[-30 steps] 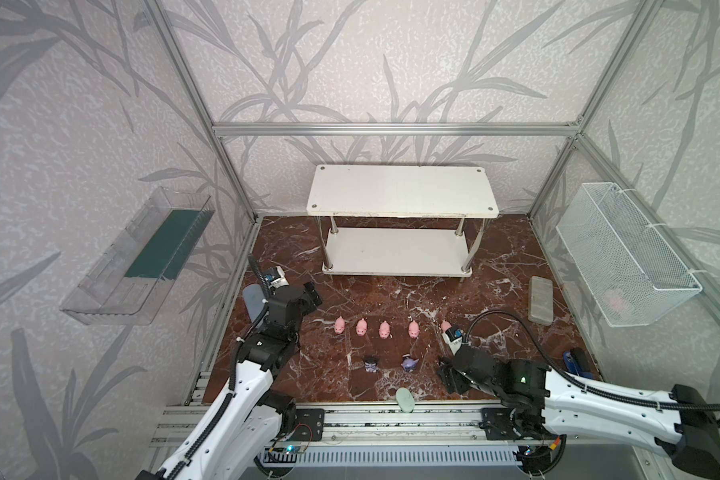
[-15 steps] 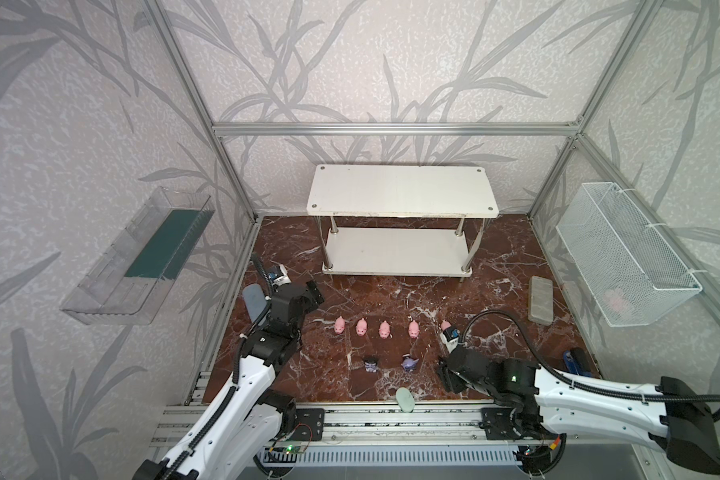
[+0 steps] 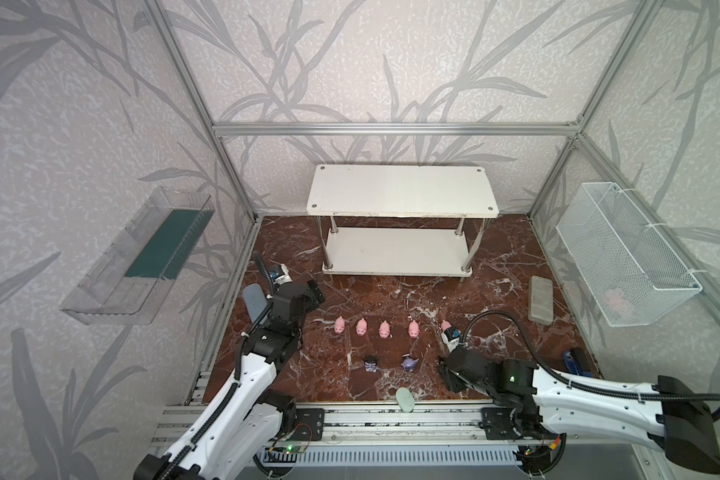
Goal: Place and organize the plastic toys onto the shelf
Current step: 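Lower the right gripper onto the nearest black-purple figurine and close it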
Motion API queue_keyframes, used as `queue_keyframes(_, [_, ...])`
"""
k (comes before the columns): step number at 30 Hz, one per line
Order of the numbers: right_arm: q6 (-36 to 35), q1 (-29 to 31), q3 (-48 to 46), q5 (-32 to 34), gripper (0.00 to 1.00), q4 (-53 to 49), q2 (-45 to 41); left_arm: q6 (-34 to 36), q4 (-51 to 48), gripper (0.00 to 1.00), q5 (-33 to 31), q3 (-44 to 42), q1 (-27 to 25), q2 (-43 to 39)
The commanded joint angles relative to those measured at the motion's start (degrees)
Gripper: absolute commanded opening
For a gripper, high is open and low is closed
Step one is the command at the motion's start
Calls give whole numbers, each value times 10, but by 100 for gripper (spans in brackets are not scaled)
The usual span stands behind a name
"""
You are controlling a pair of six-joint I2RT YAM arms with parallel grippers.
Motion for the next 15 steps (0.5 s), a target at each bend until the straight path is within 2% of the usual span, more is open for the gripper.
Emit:
queue_keyframes(1, [0, -3, -4, 9, 60, 10, 8, -10, 9, 88, -2, 1, -4, 3])
queue_keyframes(8, [-7, -16, -4, 1, 59, 29, 26, -10, 12, 88, -4, -1, -4, 5])
queue_keyframes(15, [-12, -24, -4, -4, 52, 42, 40, -10, 14, 88, -6, -7, -4, 5])
